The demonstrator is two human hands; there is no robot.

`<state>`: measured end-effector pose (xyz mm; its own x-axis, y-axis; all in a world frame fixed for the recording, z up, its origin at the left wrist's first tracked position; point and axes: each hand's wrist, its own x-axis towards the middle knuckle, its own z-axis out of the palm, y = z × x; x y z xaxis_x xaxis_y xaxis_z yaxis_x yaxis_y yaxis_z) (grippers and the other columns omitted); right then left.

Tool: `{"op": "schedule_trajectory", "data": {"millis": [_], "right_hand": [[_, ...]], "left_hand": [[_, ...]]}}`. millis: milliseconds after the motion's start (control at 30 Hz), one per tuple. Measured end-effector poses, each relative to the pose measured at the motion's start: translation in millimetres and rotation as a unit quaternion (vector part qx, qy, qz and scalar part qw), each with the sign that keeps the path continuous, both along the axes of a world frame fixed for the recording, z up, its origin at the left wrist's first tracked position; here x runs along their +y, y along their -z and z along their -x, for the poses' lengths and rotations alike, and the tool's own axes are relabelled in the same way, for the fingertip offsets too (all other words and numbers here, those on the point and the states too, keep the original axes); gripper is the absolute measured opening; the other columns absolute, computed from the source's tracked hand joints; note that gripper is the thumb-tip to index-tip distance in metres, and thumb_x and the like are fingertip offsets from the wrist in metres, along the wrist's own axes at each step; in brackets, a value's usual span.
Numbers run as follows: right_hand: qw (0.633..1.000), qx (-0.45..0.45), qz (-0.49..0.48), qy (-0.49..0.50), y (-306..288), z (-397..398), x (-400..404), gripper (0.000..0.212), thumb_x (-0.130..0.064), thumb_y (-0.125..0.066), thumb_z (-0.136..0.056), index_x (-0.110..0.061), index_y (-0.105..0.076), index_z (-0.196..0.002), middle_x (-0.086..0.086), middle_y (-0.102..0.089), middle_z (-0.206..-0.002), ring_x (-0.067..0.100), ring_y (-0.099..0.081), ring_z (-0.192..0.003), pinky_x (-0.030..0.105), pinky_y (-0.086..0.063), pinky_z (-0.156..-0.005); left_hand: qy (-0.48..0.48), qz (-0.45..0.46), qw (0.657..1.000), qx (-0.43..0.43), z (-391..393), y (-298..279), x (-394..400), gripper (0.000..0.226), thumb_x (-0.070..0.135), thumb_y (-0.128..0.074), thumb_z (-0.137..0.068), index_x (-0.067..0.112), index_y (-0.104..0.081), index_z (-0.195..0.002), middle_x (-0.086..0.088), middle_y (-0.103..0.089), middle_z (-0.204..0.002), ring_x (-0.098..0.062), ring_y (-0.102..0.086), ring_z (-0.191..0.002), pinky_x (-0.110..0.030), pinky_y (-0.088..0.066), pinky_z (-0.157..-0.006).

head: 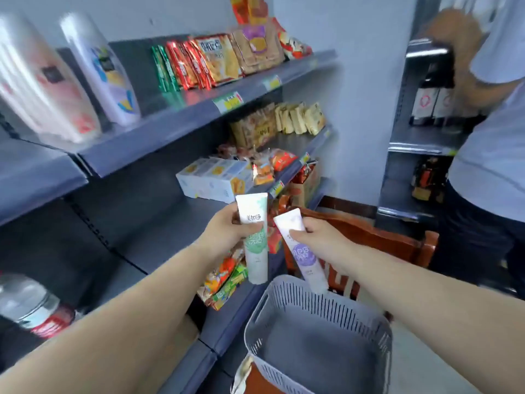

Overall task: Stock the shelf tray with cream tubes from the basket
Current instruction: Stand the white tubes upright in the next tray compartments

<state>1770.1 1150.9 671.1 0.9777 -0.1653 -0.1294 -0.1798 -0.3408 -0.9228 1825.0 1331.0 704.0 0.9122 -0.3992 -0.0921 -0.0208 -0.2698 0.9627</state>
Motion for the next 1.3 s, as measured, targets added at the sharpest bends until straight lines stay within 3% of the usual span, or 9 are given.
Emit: {"op": "schedule_trajectory", "data": {"millis": [200,300,400,500,600,733,967,1100,1300], "right_hand": [[0.994,-0.083,0.010,-0.063,-115.0,-6.5,36.0,0.028,-0.015,-0.054,-0.093,-0.003,-0.060,-0.118,0.017,-0.065,-0.112,0.032,-0.060,-0.105,0.037,-0.048,-0.082],[0.989,-0.115,-0.020,-0.089,-171.9,-11.8,60.7,0.026,-0.015,-0.053,-0.094,-0.004,-0.059,-0.118,0.020,-0.063,-0.113,0.027,-0.060,-0.098,0.043,-0.049,-0.086],[0.980,-0.138,-0.081,-0.122,-221.3,-16.6,87.1,0.020,-0.015,-0.052,-0.095,-0.013,-0.058,-0.114,0.012,-0.064,-0.109,0.022,-0.060,-0.094,0.034,-0.048,-0.078],[0.965,-0.174,-0.120,-0.152,-260.4,-21.4,116.7,0.016,-0.015,-0.051,-0.095,-0.018,-0.057,-0.109,0.005,-0.065,-0.100,0.018,-0.061,-0.090,0.029,-0.049,-0.069],[0.954,-0.198,-0.142,-0.174,-286.8,-28.1,146.2,0.009,-0.015,-0.051,-0.096,-0.020,-0.058,-0.100,0.000,-0.065,-0.089,0.013,-0.062,-0.079,0.028,-0.049,-0.069],[0.942,-0.223,-0.149,-0.203,-318.9,-37.5,188.8,0.018,-0.018,-0.053,-0.095,-0.019,-0.058,-0.112,0.001,-0.065,-0.097,0.016,-0.061,-0.087,0.033,-0.048,-0.079],[0.921,-0.250,-0.166,-0.250,-346.9,-51.9,251.3,0.018,-0.017,-0.051,-0.096,-0.016,-0.056,-0.114,-0.002,-0.062,-0.085,0.010,-0.057,-0.072,0.027,-0.048,-0.066],[0.912,-0.244,-0.171,-0.281,-349.3,-64.4,281.7,0.023,-0.017,-0.052,-0.095,-0.017,-0.056,-0.118,-0.001,-0.062,-0.089,0.011,-0.058,-0.076,0.029,-0.049,-0.070],[0.900,-0.222,-0.182,-0.328,-341.5,-89.1,322.4,0.012,-0.015,-0.052,-0.095,-0.022,-0.058,-0.101,0.001,-0.062,-0.086,0.014,-0.056,-0.074,0.032,-0.049,-0.070]], "left_hand": [[-0.046,0.028,0.994,-0.095,31.7,-129.3,48.4,0.027,-0.001,-0.063,-0.084,0.021,-0.057,-0.101,-0.005,-0.067,-0.103,-0.023,-0.063,-0.094,-0.042,-0.051,-0.087],[-0.084,0.041,0.985,-0.143,43.1,-187.6,80.2,0.031,0.000,-0.063,-0.084,0.015,-0.056,-0.110,-0.008,-0.066,-0.107,-0.024,-0.064,-0.096,-0.044,-0.051,-0.087],[-0.121,0.034,0.974,-0.187,50.2,-237.0,111.9,0.036,0.001,-0.064,-0.084,0.006,-0.054,-0.118,-0.012,-0.065,-0.111,-0.027,-0.064,-0.100,-0.043,-0.052,-0.087],[-0.143,0.034,0.963,-0.225,54.7,-274.9,145.0,0.028,0.001,-0.064,-0.084,0.008,-0.058,-0.110,-0.009,-0.067,-0.103,-0.024,-0.064,-0.093,-0.035,-0.055,-0.077],[-0.165,0.032,0.954,-0.248,59.8,-300.8,172.2,0.023,-0.001,-0.065,-0.083,0.018,-0.059,-0.094,-0.002,-0.067,-0.092,-0.020,-0.064,-0.086,-0.034,-0.055,-0.075],[-0.200,0.021,0.938,-0.281,66.8,-331.7,210.3,0.023,-0.001,-0.065,-0.082,0.020,-0.057,-0.088,0.002,-0.064,-0.083,-0.013,-0.062,-0.076,-0.030,-0.056,-0.064],[-0.236,0.000,0.928,-0.289,71.4,-355.8,273.5,0.023,0.000,-0.066,-0.081,0.018,-0.058,-0.093,-0.002,-0.066,-0.085,-0.017,-0.064,-0.078,-0.031,-0.055,-0.063],[-0.244,-0.006,0.928,-0.281,71.0,-359.5,299.2,0.021,0.001,-0.067,-0.080,0.017,-0.058,-0.091,-0.002,-0.067,-0.085,-0.017,-0.066,-0.078,-0.029,-0.057,-0.061],[-0.248,-0.022,0.929,-0.273,64.4,-358.6,329.8,0.022,0.001,-0.068,-0.080,0.016,-0.058,-0.093,-0.002,-0.068,-0.085,-0.017,-0.066,-0.078,-0.030,-0.059,-0.063]]}}
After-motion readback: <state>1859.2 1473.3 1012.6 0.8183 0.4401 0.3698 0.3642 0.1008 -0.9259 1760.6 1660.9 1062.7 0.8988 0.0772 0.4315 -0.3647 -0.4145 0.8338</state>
